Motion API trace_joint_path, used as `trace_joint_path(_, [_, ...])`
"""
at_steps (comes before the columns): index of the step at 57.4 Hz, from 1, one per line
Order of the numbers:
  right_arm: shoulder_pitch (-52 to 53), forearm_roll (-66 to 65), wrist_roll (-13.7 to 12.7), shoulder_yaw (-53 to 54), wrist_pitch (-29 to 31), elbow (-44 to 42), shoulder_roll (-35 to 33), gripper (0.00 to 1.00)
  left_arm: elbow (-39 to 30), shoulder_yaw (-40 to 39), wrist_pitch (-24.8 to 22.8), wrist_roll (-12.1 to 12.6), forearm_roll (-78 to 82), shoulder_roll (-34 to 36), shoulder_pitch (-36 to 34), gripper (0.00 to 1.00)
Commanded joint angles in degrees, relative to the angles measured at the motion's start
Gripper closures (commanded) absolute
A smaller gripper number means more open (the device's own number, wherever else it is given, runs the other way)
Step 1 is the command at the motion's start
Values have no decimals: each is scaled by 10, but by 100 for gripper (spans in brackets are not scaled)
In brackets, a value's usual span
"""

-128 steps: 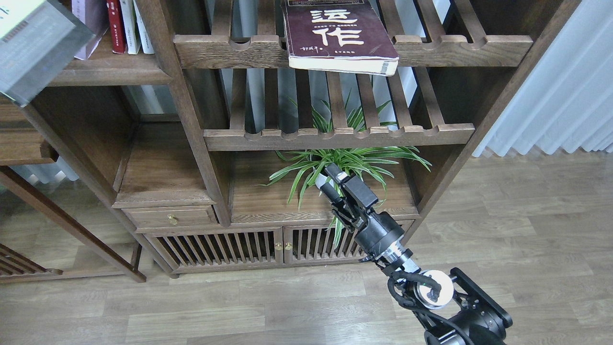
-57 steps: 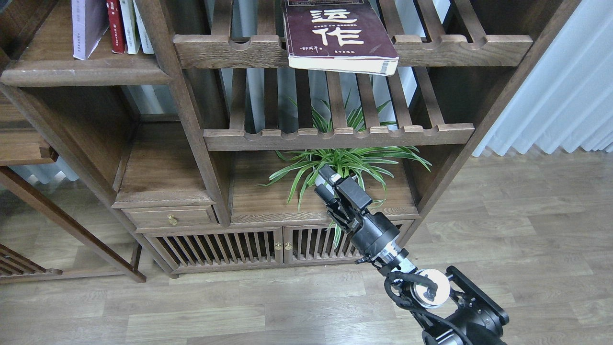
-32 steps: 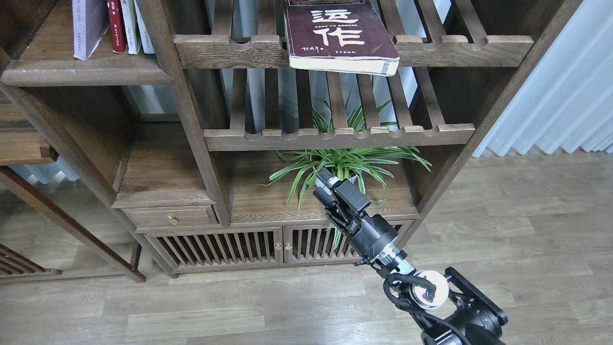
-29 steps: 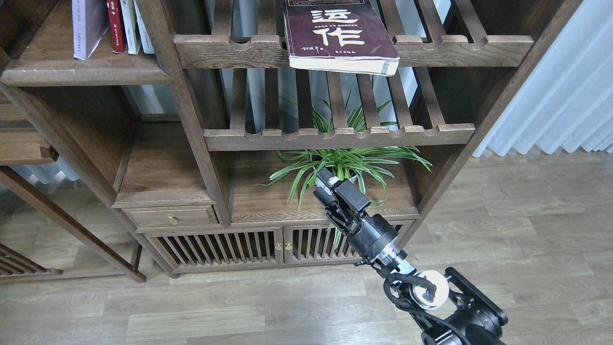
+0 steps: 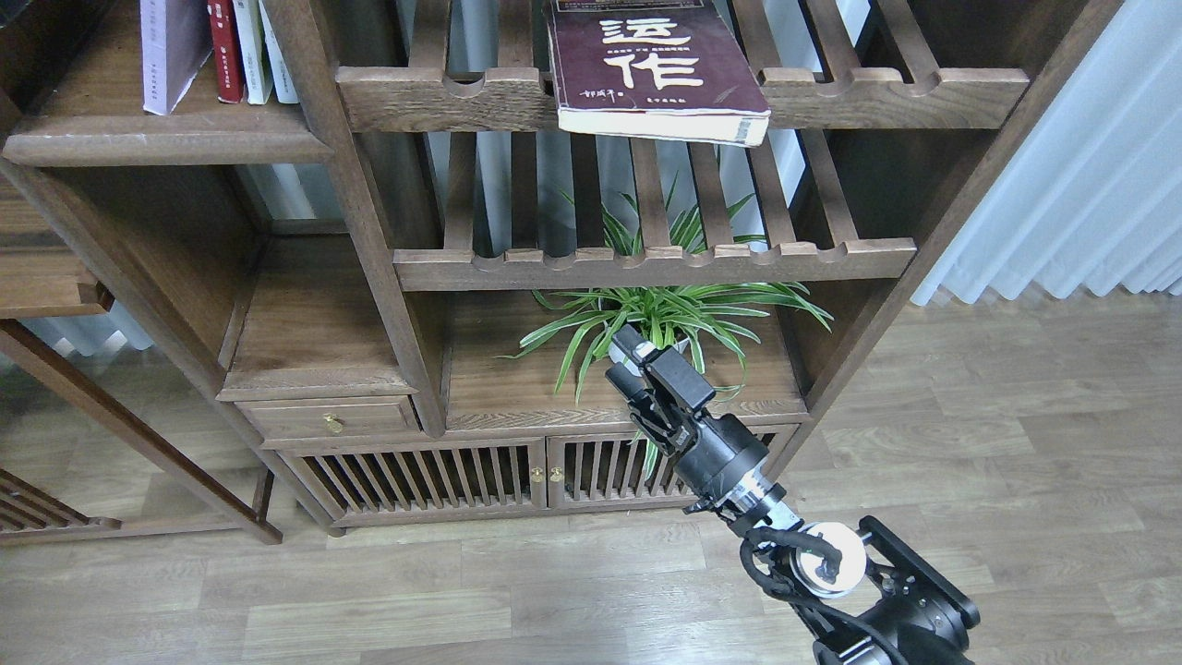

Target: Organize books on shelf

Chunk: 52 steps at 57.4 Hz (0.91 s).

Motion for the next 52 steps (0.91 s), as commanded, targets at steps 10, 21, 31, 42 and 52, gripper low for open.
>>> trace_joint_path(10, [5,1,0,1,0,2,0,10,60,82,37,-59,8,-8,-51,100])
trace_joint_path(21, [5,1,0,1,0,2,0,10,102,118,41,-75,7,-19,-84,100])
trace_joint_path(31, [5,1,0,1,0,2,0,10,115,127,41,-80,8,-25,-87,100])
trace_joint_path(42, [5,2,1,6,0,2,0,8,124,133,62,-91,7,-42,-88,100])
trace_joint_path(52, [5,2,1,9,0,1,0,8,152,144,64,-98,7,-56,-101,100])
